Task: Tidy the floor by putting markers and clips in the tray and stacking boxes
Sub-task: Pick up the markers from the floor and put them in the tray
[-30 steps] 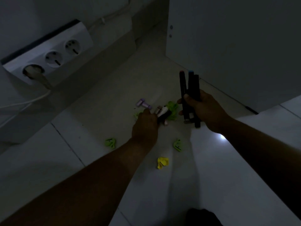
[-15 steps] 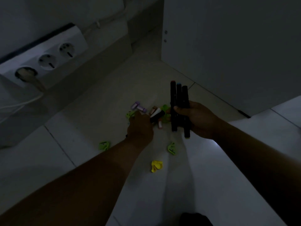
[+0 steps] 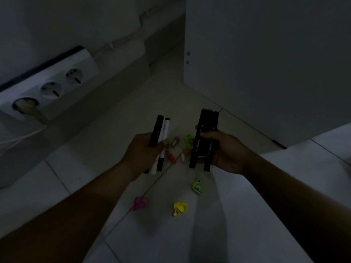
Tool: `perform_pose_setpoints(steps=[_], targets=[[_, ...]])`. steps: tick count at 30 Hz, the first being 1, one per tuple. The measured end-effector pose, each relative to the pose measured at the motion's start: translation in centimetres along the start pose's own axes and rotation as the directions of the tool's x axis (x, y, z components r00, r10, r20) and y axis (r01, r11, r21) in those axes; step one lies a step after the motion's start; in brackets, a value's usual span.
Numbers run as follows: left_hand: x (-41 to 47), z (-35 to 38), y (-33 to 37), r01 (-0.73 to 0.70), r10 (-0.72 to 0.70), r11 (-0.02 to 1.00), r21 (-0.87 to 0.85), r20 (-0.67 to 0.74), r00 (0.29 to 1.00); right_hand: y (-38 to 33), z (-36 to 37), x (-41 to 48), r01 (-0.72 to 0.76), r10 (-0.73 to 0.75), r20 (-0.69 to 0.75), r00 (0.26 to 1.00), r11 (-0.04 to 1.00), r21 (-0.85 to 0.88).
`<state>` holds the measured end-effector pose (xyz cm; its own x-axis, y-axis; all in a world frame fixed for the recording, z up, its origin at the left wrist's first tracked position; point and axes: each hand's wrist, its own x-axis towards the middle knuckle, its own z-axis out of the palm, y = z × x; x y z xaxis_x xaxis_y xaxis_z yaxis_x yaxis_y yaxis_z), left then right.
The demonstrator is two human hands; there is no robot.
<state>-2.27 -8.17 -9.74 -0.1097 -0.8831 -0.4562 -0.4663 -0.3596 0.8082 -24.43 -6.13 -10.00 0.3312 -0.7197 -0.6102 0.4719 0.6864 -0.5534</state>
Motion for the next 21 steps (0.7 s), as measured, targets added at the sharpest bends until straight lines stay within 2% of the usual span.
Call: perform_pose_setpoints(steps=[5, 10, 14, 16, 21], targets=[[0.3, -1.4, 0.9, 0.047, -0.043, 0.997, -0.067, 0.059, 0.997, -0.3, 1.2, 0.4, 0.024, -0.024, 0.027, 0.999, 1.0, -0.008], [-2.5, -2.8, 3.8, 0.176, -0.159, 0.941, -0.29, 0.078, 0.984, -0.9, 3.7, -2.4, 0.003, -0.005, -0.059, 0.998, 1.0, -0.019], [-7.6, -4.7, 8.8, 0.234, -0.177, 0.886, -0.401, 0.174, 0.969, -2.5, 8.1, -7.4, -0.01, 0.001, -0.14, 0.99, 0.998, -0.06], [-10.9, -6.5, 12.7, 0.251, -0.183, 0.873, -0.418, 0.196, 0.963, -4.7, 11.5, -11.1, -0.015, 0.0, -0.143, 0.99, 0.995, -0.101], [-18.3, -11.2, 21.5, 0.265, -0.183, 0.869, -0.418, 0.225, 0.957, -10.0, 19.5, -19.9, -0.005, -0.003, -0.112, 0.994, 0.997, -0.072]])
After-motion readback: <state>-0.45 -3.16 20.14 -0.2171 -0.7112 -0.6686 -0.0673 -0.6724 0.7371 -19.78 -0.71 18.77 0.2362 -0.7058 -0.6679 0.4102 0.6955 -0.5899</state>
